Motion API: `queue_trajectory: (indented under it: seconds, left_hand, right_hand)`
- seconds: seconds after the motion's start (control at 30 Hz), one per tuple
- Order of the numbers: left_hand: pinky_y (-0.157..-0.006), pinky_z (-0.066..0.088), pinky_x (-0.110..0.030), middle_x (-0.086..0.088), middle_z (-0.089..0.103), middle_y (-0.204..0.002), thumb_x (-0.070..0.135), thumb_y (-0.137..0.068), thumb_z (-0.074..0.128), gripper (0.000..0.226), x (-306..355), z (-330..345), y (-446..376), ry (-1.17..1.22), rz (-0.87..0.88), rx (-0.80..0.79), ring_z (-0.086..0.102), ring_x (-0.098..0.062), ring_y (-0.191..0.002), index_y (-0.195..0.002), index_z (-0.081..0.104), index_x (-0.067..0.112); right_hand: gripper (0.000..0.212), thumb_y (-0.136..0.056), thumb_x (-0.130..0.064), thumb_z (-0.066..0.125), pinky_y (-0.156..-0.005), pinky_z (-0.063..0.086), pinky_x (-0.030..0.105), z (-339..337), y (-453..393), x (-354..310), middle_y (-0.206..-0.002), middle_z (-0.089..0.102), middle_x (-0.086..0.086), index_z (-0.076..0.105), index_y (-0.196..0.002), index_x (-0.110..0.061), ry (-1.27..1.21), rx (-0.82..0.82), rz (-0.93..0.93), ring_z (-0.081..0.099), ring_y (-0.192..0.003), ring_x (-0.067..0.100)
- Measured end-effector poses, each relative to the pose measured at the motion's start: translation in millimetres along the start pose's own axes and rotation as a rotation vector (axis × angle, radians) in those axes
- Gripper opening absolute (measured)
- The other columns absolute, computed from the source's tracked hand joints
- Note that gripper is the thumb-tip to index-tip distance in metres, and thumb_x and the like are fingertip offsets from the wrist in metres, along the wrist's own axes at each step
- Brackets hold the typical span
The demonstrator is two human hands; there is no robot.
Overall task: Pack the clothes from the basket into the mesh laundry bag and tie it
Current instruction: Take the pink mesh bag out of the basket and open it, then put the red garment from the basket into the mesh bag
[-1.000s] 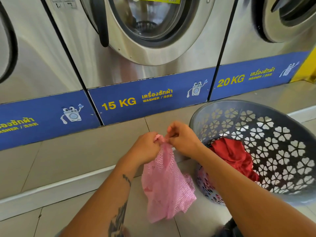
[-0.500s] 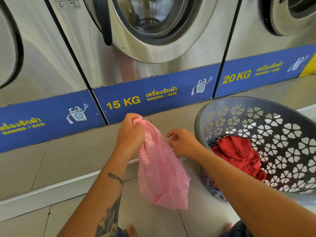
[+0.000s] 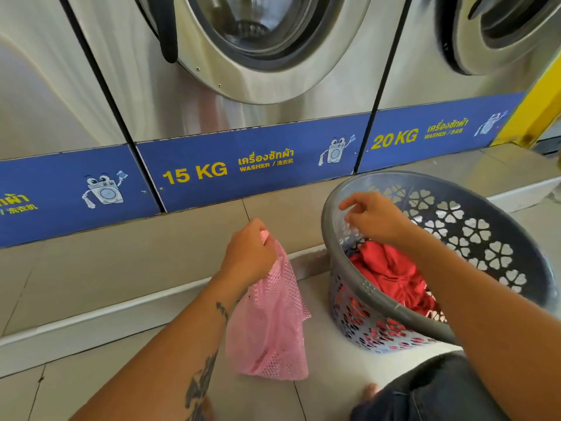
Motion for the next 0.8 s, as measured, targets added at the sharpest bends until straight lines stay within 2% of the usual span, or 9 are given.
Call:
queue_trajectory:
  seconds: [0.1,0.2,0.33,0.47,0.5,0.6,0.63,0.7,0.8]
  left_hand:
    - [-0.061,0.043,-0.031,-0.002,0.063,-0.089,0.024,-0.094,0.052,0.006,7.5,16.4,-0.5,-0.008,0.028,-0.009,0.057,-0.021,-0.076,-0.09,0.056,0.021]
    - [-0.067,0.052,-0.034,0.001,0.066,-0.085,0.025,-0.091,0.056,0.007,11.4,30.4,-2.6,-0.037,0.039,-0.038,0.06,-0.023,-0.077,-0.086,0.061,0.024]
    - [-0.077,0.055,-0.037,0.002,0.069,-0.09,0.029,-0.091,0.06,0.008,15.0,47.4,-8.4,-0.065,0.047,-0.115,0.062,-0.023,-0.086,-0.088,0.067,0.027]
    - [-0.079,0.055,-0.038,0.003,0.072,-0.09,0.03,-0.092,0.059,0.015,19.5,49.2,-18.5,-0.042,0.049,-0.102,0.063,-0.02,-0.088,-0.09,0.073,0.026]
    - [-0.078,0.055,-0.036,0.004,0.072,-0.089,0.031,-0.092,0.06,0.016,18.7,49.2,-21.4,-0.031,0.039,-0.097,0.063,-0.019,-0.086,-0.09,0.074,0.025]
    - [-0.066,0.051,-0.029,0.005,0.071,-0.082,0.033,-0.093,0.062,0.018,15.8,52.7,-27.9,-0.01,0.014,-0.099,0.062,-0.012,-0.074,-0.087,0.075,0.022]
    - [-0.061,0.049,-0.027,0.006,0.069,-0.077,0.034,-0.092,0.063,0.019,14.7,55.0,-29.7,-0.008,0.005,-0.104,0.061,-0.011,-0.07,-0.084,0.074,0.022]
    - [-0.052,0.041,-0.024,0.005,0.065,-0.068,0.037,-0.091,0.065,0.024,13.1,58.4,-32.5,-0.019,-0.011,-0.115,0.058,-0.01,-0.062,-0.076,0.071,0.02]
    - [-0.049,0.036,-0.026,0.003,0.06,-0.061,0.039,-0.089,0.066,0.032,10.8,58.6,-36.4,-0.017,-0.046,-0.114,0.053,-0.013,-0.055,-0.067,0.064,0.016]
  right_hand:
    - [0.03,-0.087,-0.015,0.064,-0.085,0.049,0.033,13.0,-9.1,50.9,-0.116,0.067,0.009,0.068,-0.116,-0.019,0.281,-0.201,0.114,0.062,-0.101,0.026]
    - [0.055,-0.09,-0.027,0.066,-0.095,0.051,0.041,36.8,-0.3,96.1,-0.138,0.054,0.012,0.049,-0.141,-0.016,0.51,-0.48,0.243,0.057,-0.117,0.032]
    - [0.081,-0.088,-0.032,0.065,-0.103,0.048,0.042,45.8,-11.8,137.0,-0.149,0.047,0.014,0.023,-0.156,-0.022,0.749,-0.557,0.275,0.051,-0.13,0.035]
    - [0.096,-0.075,-0.044,0.069,-0.099,0.052,0.047,61.6,-29.7,169.0,-0.148,0.046,0.015,0.021,-0.156,-0.029,0.833,-0.583,0.295,0.053,-0.126,0.038]
    - [0.103,-0.072,-0.051,0.071,-0.103,0.049,0.05,69.1,-32.3,179.1,-0.152,0.039,0.017,0.016,-0.157,-0.033,0.835,-0.601,0.317,0.049,-0.131,0.042]
    - [0.123,-0.066,-0.064,0.073,-0.115,0.029,0.06,98.2,-29.4,214.2,-0.165,-0.002,0.021,-0.008,-0.157,-0.042,0.751,-0.676,0.44,0.017,-0.147,0.053]
    - [0.127,-0.064,-0.064,0.073,-0.116,0.028,0.061,109.3,-26.6,223.1,-0.165,-0.006,0.02,-0.013,-0.155,-0.043,0.718,-0.689,0.464,0.017,-0.147,0.053]
    - [0.127,-0.065,-0.061,0.072,-0.112,0.037,0.056,130.0,-23.9,232.4,-0.163,0.004,0.022,-0.016,-0.155,-0.041,0.718,-0.679,0.448,0.033,-0.141,0.05]
    - [0.107,-0.079,-0.05,0.065,-0.103,0.047,0.046,146.4,-27.3,226.1,-0.15,0.037,0.022,-0.002,-0.159,-0.029,0.733,-0.644,0.324,0.05,-0.13,0.043]
Point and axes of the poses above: each hand's wrist, its own y-axis away from the middle knuckle, its own z-axis out of the palm, x = y × z, the point moved 7 cm from there along -y, towards the middle knuckle
